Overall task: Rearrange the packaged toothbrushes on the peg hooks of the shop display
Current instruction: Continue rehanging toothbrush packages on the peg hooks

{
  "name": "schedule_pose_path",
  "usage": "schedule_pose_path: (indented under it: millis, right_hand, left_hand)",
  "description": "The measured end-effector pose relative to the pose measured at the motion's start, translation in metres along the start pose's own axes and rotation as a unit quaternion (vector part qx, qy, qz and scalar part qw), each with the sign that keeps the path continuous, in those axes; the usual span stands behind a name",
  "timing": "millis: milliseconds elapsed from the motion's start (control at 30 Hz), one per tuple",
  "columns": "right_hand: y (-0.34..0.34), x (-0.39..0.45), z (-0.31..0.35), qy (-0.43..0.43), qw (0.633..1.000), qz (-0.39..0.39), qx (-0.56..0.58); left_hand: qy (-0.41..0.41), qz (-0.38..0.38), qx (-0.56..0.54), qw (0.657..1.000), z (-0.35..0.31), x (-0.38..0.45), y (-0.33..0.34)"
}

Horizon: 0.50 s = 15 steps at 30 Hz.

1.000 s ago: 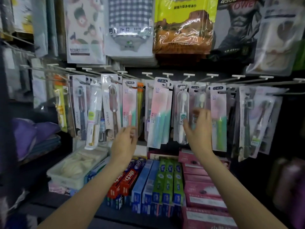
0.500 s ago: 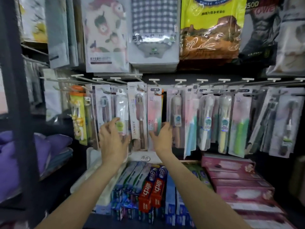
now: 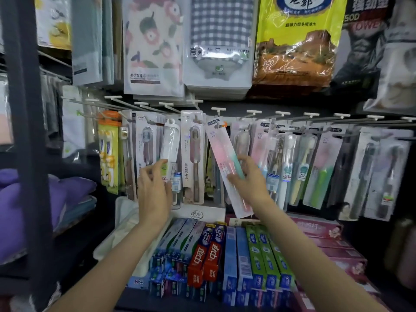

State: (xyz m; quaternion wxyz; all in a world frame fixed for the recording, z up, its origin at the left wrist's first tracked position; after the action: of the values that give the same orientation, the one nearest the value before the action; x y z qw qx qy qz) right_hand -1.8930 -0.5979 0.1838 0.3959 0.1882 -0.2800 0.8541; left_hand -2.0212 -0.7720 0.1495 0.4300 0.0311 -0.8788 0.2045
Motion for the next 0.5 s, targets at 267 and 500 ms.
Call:
schedule_pose_path:
  millis: [267, 500]
  right_hand:
    - [-0.040, 0.014, 0.010, 0.000, 0.992, 0.097, -0.086]
    - [-0.037, 0.004, 0.018, -0.081, 0.923, 0.098, -0.363]
  left_hand:
    - [-0.015, -0.003, 0.012, 1.000, -0.003, -0.001, 0.000]
    - [-0.018, -0.010, 0.023, 1.000, -0.007, -0.006, -0.002]
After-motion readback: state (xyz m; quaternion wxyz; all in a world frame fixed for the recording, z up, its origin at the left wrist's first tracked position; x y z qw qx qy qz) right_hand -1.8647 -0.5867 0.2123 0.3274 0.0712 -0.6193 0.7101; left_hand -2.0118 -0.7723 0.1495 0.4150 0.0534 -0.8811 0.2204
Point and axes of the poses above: each hand's wrist, its own x-axis towards the middle knuckle, its own y-axis out of the palm, z = x × y, the point moved 7 cm from there along x, towards the middle knuckle, and after that the axes turned 1 degree about -y, right-handed, at the moved point
